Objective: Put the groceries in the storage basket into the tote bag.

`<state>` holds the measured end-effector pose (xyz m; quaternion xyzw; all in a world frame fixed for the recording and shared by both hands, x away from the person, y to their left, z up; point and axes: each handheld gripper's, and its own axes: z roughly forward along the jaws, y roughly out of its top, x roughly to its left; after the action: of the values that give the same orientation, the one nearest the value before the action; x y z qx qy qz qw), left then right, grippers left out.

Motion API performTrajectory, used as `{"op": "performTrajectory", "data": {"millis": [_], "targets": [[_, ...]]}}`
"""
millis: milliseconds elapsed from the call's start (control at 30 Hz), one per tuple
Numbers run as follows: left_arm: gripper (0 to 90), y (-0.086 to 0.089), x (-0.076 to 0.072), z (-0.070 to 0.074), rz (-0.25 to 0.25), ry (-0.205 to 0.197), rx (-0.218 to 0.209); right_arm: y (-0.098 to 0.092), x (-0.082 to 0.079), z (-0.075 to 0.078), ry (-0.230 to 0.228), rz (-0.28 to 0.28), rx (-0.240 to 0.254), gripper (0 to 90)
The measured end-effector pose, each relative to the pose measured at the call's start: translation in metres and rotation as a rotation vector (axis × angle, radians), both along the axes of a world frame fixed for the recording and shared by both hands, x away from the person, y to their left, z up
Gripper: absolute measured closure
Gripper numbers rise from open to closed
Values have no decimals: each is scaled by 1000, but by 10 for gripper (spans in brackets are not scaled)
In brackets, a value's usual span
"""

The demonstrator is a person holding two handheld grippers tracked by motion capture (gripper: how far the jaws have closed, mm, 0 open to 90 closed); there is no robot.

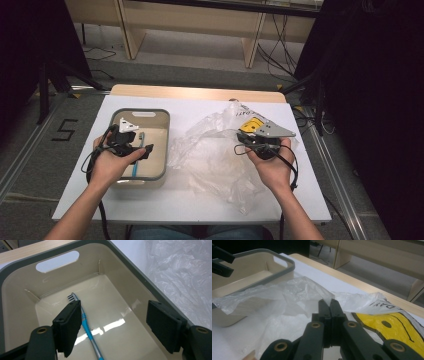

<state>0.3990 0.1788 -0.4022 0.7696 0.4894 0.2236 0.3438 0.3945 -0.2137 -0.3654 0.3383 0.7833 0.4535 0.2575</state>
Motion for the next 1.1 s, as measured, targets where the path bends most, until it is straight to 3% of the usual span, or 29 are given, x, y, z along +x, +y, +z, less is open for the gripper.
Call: {"op": "performTrajectory", "data": {"millis": [433, 867, 1100], "targets": [[290, 2, 4, -5, 9, 22, 3, 1, 2, 1, 2, -2, 6, 900], [312, 5, 19, -6, 45, 87, 62, -1, -1, 0, 3, 1, 0, 900], [326, 6, 32, -18, 51, 182, 92, -2, -1, 0, 3, -2, 2, 900]]}}
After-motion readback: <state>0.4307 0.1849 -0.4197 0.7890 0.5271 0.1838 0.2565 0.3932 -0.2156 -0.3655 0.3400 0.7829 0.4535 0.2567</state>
